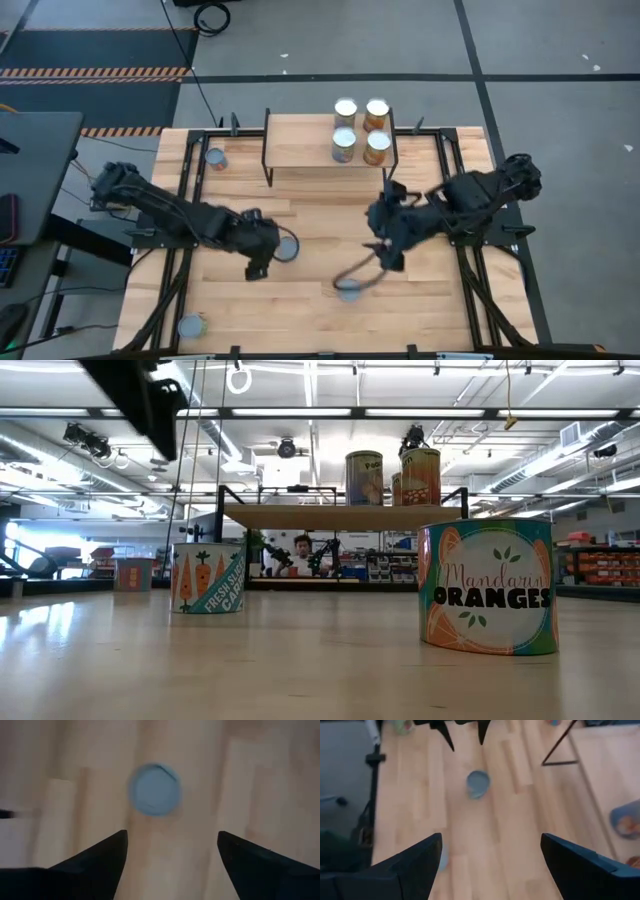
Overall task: Pick and place cans onto a shelf
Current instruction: Put the canned sliced carrot on the shelf
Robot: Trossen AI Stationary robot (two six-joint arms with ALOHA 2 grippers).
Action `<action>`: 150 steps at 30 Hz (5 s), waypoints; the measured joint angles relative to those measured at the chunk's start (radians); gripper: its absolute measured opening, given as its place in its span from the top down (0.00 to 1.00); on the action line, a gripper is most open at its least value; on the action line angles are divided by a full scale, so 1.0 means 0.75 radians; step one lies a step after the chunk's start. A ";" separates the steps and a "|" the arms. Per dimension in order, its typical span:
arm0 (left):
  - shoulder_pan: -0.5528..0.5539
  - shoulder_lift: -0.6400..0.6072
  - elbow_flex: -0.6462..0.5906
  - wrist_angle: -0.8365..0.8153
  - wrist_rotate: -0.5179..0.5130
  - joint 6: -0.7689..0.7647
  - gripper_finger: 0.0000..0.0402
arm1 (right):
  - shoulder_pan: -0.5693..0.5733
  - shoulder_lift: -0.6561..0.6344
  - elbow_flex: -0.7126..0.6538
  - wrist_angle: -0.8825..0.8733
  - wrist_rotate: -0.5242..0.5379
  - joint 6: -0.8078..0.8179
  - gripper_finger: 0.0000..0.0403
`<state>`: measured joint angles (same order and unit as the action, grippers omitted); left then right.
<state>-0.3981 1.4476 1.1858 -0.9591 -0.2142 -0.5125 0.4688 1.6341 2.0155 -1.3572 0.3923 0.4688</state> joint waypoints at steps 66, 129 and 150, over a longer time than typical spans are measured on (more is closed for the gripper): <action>0.173 0.435 -0.263 1.260 -0.089 0.315 0.21 | 0.093 -0.006 -0.395 -0.085 0.045 0.110 0.14; 0.160 0.433 -0.199 0.991 -0.020 0.337 0.11 | -0.305 0.242 -1.406 2.007 0.012 -0.411 0.14; 0.224 0.408 -0.114 0.855 -0.023 0.085 0.28 | -0.112 -0.397 -1.406 1.261 0.090 -0.037 0.14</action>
<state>-0.2301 1.7534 1.1007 -0.3177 -0.2313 -0.4490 0.3851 1.3365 0.9611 -0.4113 0.4597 0.4411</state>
